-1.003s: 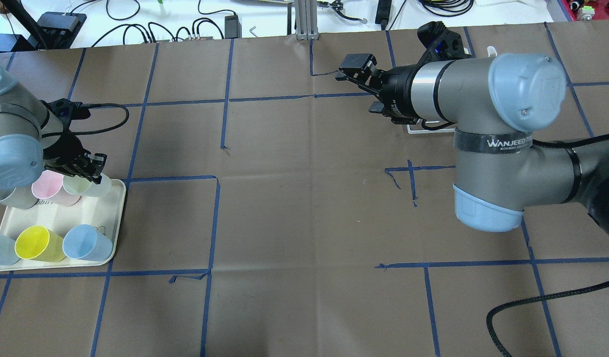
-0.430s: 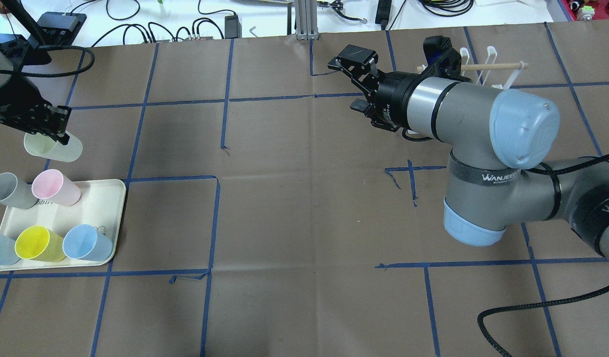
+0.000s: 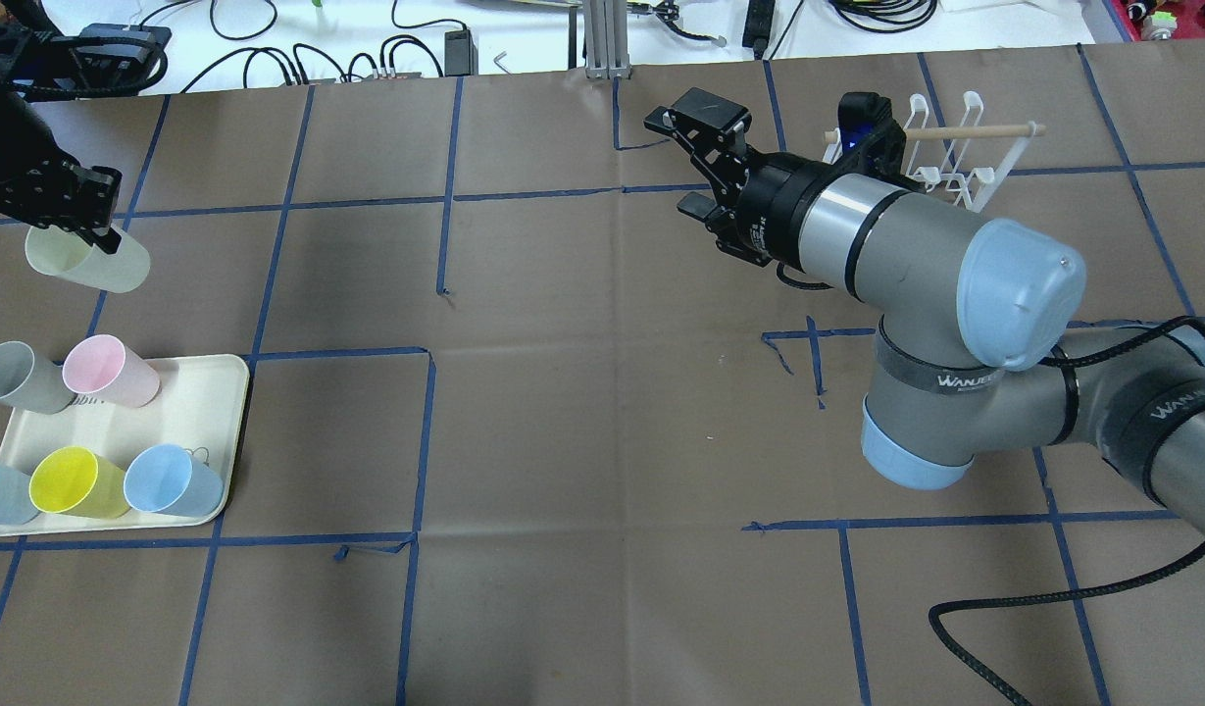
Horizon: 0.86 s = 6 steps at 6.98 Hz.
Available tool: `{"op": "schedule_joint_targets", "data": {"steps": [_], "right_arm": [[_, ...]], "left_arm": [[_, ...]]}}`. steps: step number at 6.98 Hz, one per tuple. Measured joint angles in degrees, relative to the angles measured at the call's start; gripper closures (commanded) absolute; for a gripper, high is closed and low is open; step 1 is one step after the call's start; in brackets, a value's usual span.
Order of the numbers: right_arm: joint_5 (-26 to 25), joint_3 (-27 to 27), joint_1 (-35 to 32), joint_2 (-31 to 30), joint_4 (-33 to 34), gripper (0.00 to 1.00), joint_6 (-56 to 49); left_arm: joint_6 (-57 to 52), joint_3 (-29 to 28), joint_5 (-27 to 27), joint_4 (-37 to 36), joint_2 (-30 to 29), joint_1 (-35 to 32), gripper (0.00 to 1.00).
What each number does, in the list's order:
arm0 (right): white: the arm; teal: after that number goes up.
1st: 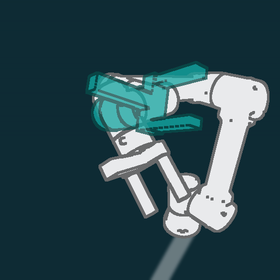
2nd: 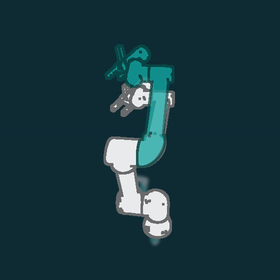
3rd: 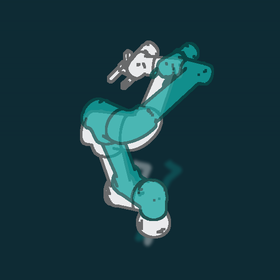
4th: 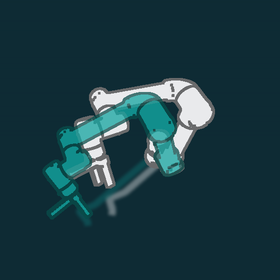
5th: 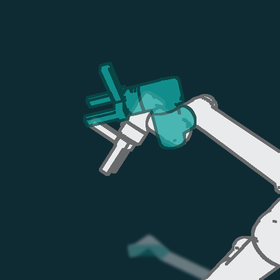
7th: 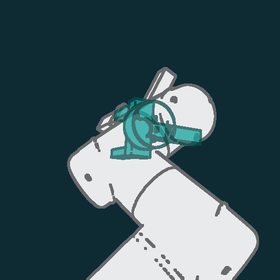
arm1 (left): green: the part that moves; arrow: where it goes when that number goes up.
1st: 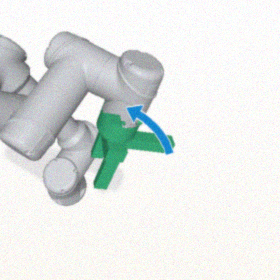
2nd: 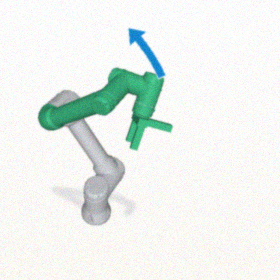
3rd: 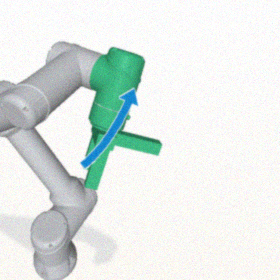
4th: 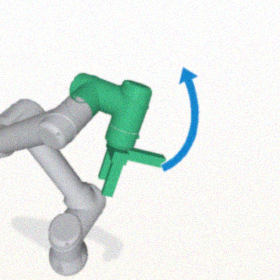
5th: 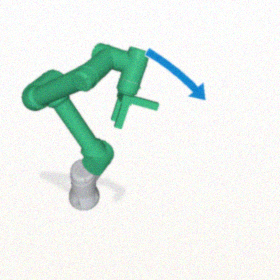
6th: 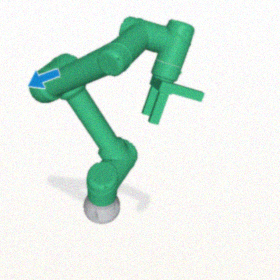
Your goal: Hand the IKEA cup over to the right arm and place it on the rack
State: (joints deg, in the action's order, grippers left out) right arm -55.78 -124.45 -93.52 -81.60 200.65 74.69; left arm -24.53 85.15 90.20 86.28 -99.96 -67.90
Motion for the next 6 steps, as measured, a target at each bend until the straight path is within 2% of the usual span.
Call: {"op": "schedule_joint_targets", "data": {"steps": [2,3,5,6], "right_arm": [[0.1,-0.1,0.0,1.3,3.6,0.0,2.8],[0.0,-0.1,0.0,1.2,4.1,0.0,3.2],[-0.5,-0.1,0.0,1.0,3.9,0.0,3.3],[-0.8,-0.1,0.0,1.1,3.8,0.0,3.3]], "left_arm": [[-1.1,0.1,-11.0,-3.4,0.1,-1.8,1.0],[-1.5,0.6,-18.5,-6.2,0.3,-2.2,1.0],[-3.3,3.2,-37.2,-12.1,1.5,-3.0,1.0],[-4.5,5.2,-43.6,-16.3,2.0,-4.0,1.0]]}}
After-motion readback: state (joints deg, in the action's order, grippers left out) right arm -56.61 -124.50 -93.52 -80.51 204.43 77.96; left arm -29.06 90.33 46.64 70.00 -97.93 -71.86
